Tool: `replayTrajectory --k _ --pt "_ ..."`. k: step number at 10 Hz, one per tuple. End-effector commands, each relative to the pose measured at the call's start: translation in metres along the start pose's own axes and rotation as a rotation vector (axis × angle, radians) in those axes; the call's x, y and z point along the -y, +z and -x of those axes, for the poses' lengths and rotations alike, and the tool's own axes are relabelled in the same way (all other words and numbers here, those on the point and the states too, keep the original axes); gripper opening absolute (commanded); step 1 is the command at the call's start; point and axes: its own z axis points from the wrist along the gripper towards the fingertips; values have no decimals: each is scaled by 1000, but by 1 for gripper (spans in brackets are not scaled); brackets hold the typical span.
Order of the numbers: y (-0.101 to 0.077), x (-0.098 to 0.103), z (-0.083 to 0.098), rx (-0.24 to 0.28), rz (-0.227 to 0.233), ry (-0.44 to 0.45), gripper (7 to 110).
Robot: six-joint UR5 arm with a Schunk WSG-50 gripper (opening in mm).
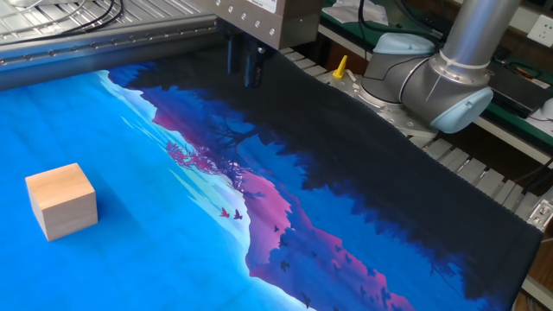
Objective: Hold a small block with the gripper and sweep it from left to right on the table
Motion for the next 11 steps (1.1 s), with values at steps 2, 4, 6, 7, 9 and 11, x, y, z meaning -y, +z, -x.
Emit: replayTrajectory --k 2,4,6,7,9,11 --pt "-2 -5 1 0 7 -1 7" --pt "-4 -4 2 -3 -3 -1 7" --pt "-6 -1 4 1 -27 -5 7" --pt "-6 1 5 2 -37 -9 7" --pt "-6 4 5 1 -48 -7 7" --pt "-6 6 7 11 -56 -8 7"
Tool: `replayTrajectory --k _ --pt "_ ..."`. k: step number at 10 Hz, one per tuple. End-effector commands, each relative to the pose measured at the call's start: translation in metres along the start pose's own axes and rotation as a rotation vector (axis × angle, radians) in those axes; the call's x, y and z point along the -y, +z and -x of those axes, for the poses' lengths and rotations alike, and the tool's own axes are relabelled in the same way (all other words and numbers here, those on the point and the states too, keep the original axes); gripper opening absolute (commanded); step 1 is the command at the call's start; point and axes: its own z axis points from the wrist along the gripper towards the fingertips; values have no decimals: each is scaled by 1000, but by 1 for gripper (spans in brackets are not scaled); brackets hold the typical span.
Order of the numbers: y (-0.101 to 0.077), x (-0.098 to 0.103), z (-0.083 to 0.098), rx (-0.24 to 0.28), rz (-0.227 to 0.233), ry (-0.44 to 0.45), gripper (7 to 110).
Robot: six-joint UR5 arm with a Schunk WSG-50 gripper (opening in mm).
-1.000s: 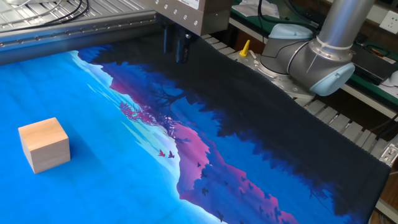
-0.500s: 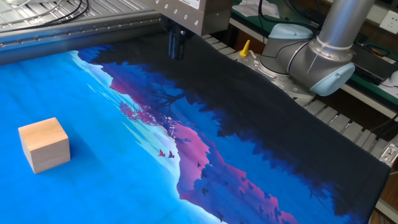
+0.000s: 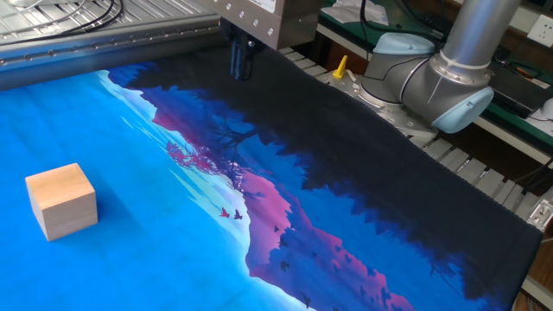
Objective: Hold a small block with the gripper and sweep it from left to right on the table
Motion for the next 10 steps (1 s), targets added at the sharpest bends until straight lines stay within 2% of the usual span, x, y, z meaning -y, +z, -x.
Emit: replayTrajectory --k 1,6,7,9,10 --pt "-2 5 5 17 -20 -10 7" --pt "-3 10 8 34 -46 -32 7" --pt "-4 15 12 47 -65 -51 7" --pt "-5 17 26 92 -73 -90 7" --pt "-3 21 39 121 -88 -108 7"
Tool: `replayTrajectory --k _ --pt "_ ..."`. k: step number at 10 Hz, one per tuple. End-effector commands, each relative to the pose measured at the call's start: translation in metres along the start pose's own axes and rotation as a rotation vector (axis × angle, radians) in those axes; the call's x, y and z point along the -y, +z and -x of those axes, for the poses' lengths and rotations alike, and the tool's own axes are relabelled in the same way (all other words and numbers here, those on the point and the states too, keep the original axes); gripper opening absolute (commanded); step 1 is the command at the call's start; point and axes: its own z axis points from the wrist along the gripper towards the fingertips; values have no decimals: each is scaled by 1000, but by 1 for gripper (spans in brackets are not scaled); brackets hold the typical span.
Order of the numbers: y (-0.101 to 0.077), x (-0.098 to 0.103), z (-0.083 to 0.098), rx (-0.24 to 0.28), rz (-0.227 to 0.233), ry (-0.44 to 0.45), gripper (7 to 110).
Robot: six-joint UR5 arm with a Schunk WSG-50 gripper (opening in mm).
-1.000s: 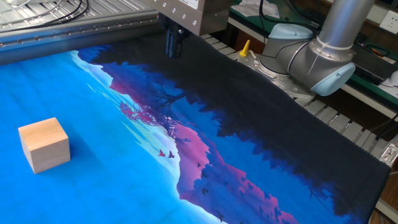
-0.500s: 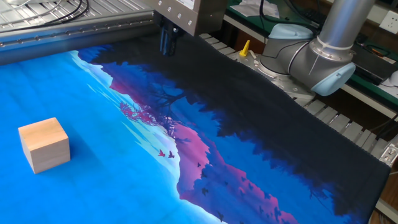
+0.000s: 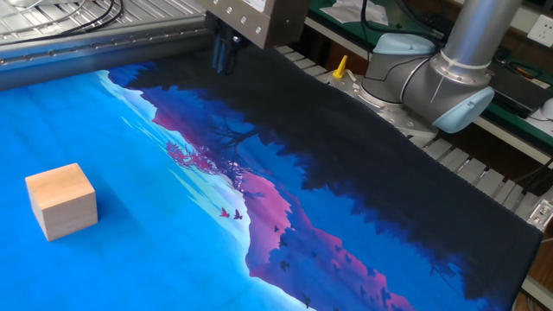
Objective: Hold a small block with the gripper and sweep it from left to right on the table
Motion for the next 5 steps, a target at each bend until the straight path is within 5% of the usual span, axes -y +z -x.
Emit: replayTrajectory --k 1,5 --pt "7 7 30 78 -23 -56 7" --pt "24 4 60 141 -33 -130 7"
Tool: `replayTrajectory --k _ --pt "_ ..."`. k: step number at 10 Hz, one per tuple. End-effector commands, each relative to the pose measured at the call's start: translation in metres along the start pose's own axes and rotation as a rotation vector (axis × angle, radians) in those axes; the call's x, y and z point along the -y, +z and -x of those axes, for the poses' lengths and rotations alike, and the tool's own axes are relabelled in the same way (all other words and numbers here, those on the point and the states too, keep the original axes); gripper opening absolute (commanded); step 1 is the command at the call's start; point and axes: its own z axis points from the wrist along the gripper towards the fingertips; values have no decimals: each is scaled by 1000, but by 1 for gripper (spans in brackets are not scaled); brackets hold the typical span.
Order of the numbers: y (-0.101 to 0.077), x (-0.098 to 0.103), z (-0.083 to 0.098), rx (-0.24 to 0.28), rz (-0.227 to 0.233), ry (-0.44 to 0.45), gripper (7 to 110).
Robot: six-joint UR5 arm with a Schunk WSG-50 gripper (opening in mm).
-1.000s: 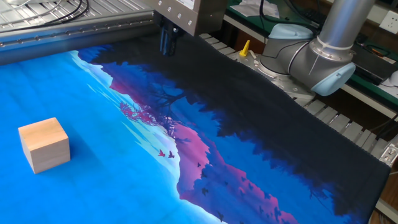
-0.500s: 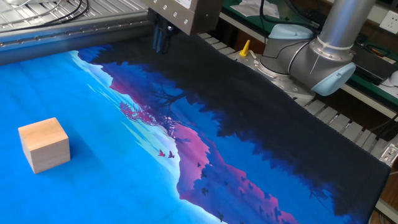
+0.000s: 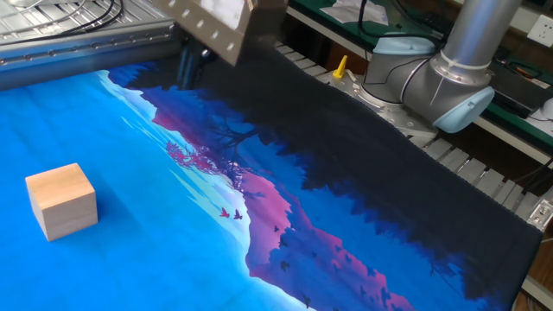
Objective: Hold a small block with the gripper and sweep it from left to right on the table
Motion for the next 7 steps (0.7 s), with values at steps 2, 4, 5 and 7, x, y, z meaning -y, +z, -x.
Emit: replayTrajectory --k 2,4,5,7 --pt "6 -10 26 62 9 -63 7" --pt "-1 -33 36 96 84 -48 7" --pt "-1 -34 40 110 89 -48 7" --pt "-3 -39 43 126 103 -56 7"
